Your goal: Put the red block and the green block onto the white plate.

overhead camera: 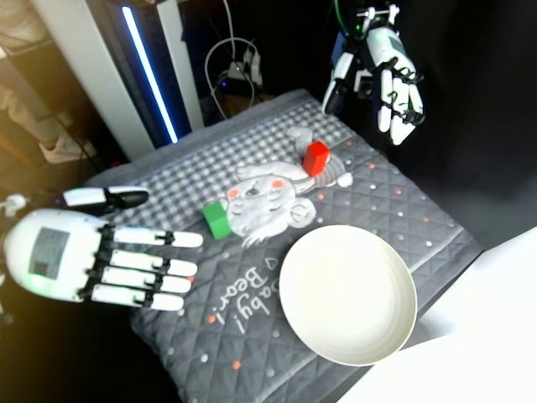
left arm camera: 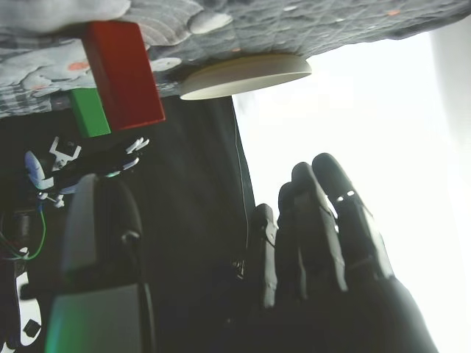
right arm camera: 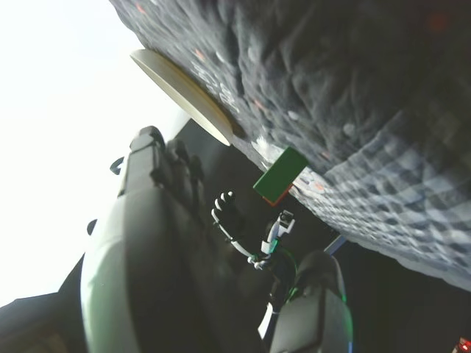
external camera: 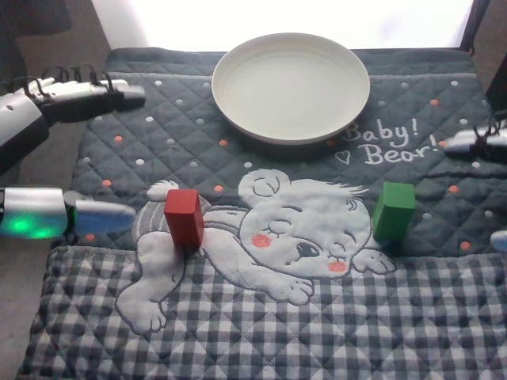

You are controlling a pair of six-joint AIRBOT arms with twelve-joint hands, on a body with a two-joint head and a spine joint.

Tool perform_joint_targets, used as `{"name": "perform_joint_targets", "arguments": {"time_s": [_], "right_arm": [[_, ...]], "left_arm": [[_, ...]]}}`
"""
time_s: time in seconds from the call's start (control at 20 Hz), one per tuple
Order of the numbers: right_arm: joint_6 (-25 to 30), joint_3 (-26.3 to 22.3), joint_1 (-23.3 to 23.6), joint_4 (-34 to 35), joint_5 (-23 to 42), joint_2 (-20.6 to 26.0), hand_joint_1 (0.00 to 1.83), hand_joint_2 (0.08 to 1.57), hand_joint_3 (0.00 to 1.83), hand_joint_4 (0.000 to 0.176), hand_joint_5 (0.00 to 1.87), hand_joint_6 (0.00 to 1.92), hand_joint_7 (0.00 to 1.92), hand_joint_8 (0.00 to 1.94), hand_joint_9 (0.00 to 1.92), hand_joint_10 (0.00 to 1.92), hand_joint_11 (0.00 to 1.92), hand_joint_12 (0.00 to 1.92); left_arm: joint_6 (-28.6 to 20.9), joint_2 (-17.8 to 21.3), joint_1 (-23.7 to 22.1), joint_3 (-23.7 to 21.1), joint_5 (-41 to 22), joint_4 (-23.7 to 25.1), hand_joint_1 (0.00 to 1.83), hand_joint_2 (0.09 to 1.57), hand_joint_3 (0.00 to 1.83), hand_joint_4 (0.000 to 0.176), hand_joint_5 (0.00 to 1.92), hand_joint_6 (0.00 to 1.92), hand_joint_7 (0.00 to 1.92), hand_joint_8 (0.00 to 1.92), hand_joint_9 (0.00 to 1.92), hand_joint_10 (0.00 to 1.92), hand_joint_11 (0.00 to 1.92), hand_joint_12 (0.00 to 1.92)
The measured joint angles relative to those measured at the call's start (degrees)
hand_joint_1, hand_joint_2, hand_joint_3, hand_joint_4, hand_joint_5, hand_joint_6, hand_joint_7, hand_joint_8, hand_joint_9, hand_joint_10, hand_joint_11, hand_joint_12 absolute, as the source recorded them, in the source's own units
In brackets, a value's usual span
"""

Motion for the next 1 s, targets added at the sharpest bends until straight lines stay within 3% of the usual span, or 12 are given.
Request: {"name": "perform_joint_targets", "arguments": {"time_s": [0.05,0.2,0.35,0.45,0.5,0.6,0.65,0.7,0.8,0.9,0.95,1.0], "right_arm": [[0.02,0.26,0.0,0.09,-0.2,-0.61,0.74,1.1,0.0,0.0,0.46,0.0,0.41,0.01,0.43,0.02,0.16,0.86],[0.61,2.38,0.02,0.22,-0.37,-2.95,0.64,0.96,0.0,0.084,0.38,0.0,0.36,0.0,0.33,0.0,0.06,0.76],[1.73,3.17,1.01,-0.35,-0.2,-3.3,0.69,0.87,0.0,0.075,0.31,0.0,0.28,0.0,0.22,0.0,0.01,0.5],[1.68,4.17,6.38,-2.23,-1.29,-3.69,0.64,0.85,0.0,0.091,0.27,0.0,0.3,0.0,0.26,0.0,0.01,0.57],[1.7,4.37,8.11,-3.21,-1.33,-3.96,0.65,0.85,0.0,0.109,0.26,0.0,0.29,0.0,0.25,0.0,0.0,0.57],[1.75,5.14,13.2,-8.31,-1.62,-5.62,0.61,0.83,0.0,0.105,0.28,0.01,0.28,0.0,0.24,0.0,0.02,0.56],[1.73,5.18,14.14,-10.47,-2.49,-6.36,0.61,0.8,0.0,0.15,0.29,0.01,0.27,0.0,0.22,0.0,0.0,0.56],[1.73,5.35,14.8,-12.41,-3.65,-6.99,0.65,0.78,0.0,0.169,0.3,0.01,0.28,0.0,0.22,0.0,0.0,0.6],[1.79,6.05,16.0,-14.64,-5.92,-8.44,0.68,0.77,0.0,0.176,0.29,0.0,0.25,0.0,0.24,0.0,0.0,0.75],[1.75,7.17,16.65,-14.29,-7.54,-9.29,0.69,0.78,0.0,0.176,0.29,0.0,0.3,0.0,0.31,0.01,0.0,1.03],[1.73,7.54,16.65,-13.75,-8.5,-9.42,0.65,0.77,0.0,0.169,0.3,0.0,0.39,0.01,0.41,0.03,0.03,1.16],[1.75,7.93,16.63,-13.75,-9.51,-9.68,0.65,0.77,0.0,0.157,0.32,0.0,0.46,0.01,0.5,0.04,0.07,1.23]], "left_arm": [[0.0,-0.37,-0.02,0.33,0.15,-0.02,0.68,0.96,0.0,0.0,0.44,0.0,0.34,0.01,0.28,0.03,0.0,0.93],[-1.49,-3.48,-2.71,3.1,3.19,2.1,0.75,0.96,0.0,0.034,0.38,0.0,0.31,0.0,0.26,0.0,0.0,0.86],[-2.14,-5.64,-6.47,4.66,5.84,5.77,0.74,0.95,0.0,0.038,0.38,0.0,0.3,0.0,0.26,0.01,0.0,0.76],[-2.67,-5.68,-7.15,4.63,6.56,7.06,0.66,0.93,0.0,0.0,0.34,0.0,0.33,0.01,0.3,0.02,0.0,0.91],[-3.19,-5.68,-7.13,4.63,6.71,7.1,0.68,0.91,0.0,0.0,0.32,0.0,0.36,0.02,0.32,0.02,0.0,0.93],[-3.52,-5.68,-7.02,4.63,6.99,7.48,0.69,0.88,0.0,0.0,0.34,0.01,0.32,0.0,0.3,0.0,0.0,0.95],[-3.54,-5.68,-7.04,4.66,7.43,7.78,0.71,0.89,0.0,0.0,0.34,0.0,0.29,0.0,0.26,0.01,0.0,0.8],[-3.58,-5.68,-7.28,5.01,8.28,8.63,0.72,0.9,0.0,0.0,0.29,0.01,0.25,0.01,0.22,0.01,0.0,0.64],[-3.56,-5.88,-8.02,5.35,10.49,9.44,0.85,0.96,0.0,0.0,0.13,0.0,0.22,0.0,0.28,0.0,0.0,0.96],[-4.7,-7.52,-9.4,6.54,12.41,11.76,0.8,0.85,0.0,0.068,0.26,0.0,0.29,0.0,0.32,0.0,0.03,0.91],[-5.38,-8.28,-9.79,7.19,13.88,13.6,0.81,0.83,0.0,0.074,0.32,0.0,0.3,0.0,0.3,0.0,0.04,0.82],[-5.95,-8.83,-10.03,7.39,15.69,14.75,0.8,0.82,0.0,0.045,0.34,0.01,0.31,0.0,0.32,0.01,0.08,0.81]]}}
